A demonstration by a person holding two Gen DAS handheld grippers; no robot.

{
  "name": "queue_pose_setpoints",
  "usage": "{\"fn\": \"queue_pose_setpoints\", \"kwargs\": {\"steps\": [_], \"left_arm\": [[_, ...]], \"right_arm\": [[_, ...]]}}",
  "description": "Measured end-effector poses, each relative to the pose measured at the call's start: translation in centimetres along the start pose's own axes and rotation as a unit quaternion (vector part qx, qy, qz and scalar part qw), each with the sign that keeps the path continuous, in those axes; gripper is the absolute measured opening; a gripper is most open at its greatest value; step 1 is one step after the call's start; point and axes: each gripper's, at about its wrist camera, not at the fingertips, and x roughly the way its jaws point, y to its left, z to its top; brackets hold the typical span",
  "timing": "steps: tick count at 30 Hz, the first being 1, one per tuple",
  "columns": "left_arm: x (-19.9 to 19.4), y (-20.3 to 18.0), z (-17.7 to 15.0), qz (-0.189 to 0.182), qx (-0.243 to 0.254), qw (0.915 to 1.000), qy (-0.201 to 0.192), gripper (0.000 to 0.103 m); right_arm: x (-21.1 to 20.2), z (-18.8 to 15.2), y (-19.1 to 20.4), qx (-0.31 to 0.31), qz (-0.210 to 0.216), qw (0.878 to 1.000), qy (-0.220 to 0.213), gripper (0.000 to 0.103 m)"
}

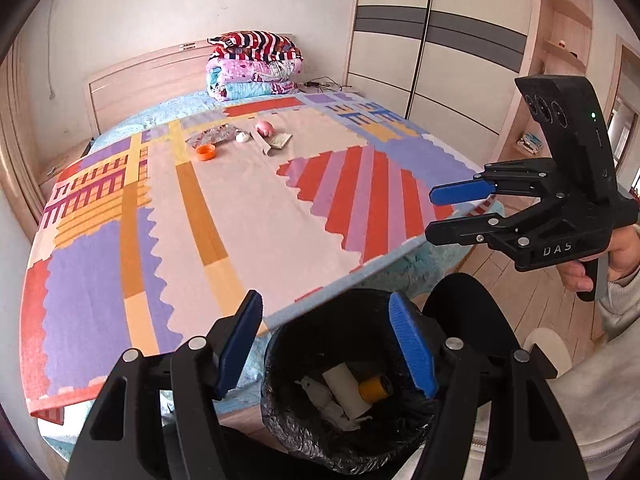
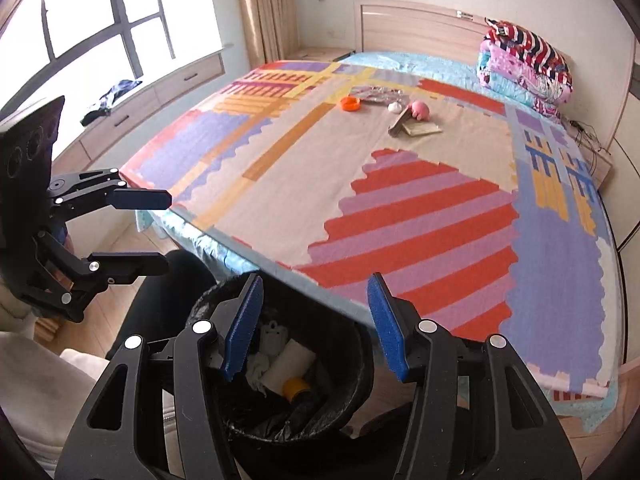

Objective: Collect trash
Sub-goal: 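Raise both tools back over the bed toward the orange cap, then close the left gripper on the orange cap while the right gripper grasps the white label card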

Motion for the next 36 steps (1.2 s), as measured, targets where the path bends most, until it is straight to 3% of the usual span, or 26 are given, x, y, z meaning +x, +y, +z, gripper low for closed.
{"fn": "queue_pose_setpoints", "kwargs": {"steps": [10,17,22,27,31,36], "left_arm": [[0.7,3.8,4.2,0.032,0.006,0.9993,-0.02,0.063],[2.6,7.1,6.7,0.05,0.007,0.9985,-0.023,0.063],[4.1,9.8,8.7,0.058,0.007,0.9981,-0.02,0.063],[6.4,11.9,10.5,0.062,0.013,0.9979,-0.009,0.063],[8.7,13.2,11.5,0.064,0.012,0.9979,0.003,0.063],[11.1,15.0,12.5,0.053,-0.001,0.9985,0.011,0.063]], "right_arm": [[1.8,4.8,-3.1,0.011,-0.021,0.999,-0.026,0.054],[4.6,7.9,-5.9,0.02,-0.043,0.999,-0.024,0.064],[6.7,9.8,-7.7,0.023,-0.041,0.999,-0.022,0.064],[9.0,11.4,-8.6,0.002,-0.05,0.999,-0.016,0.067],[11.0,12.1,-8.9,-0.032,-0.089,0.995,-0.011,0.069],[13.1,12.7,-9.8,-0.038,-0.081,0.996,-0.004,0.069]]}}
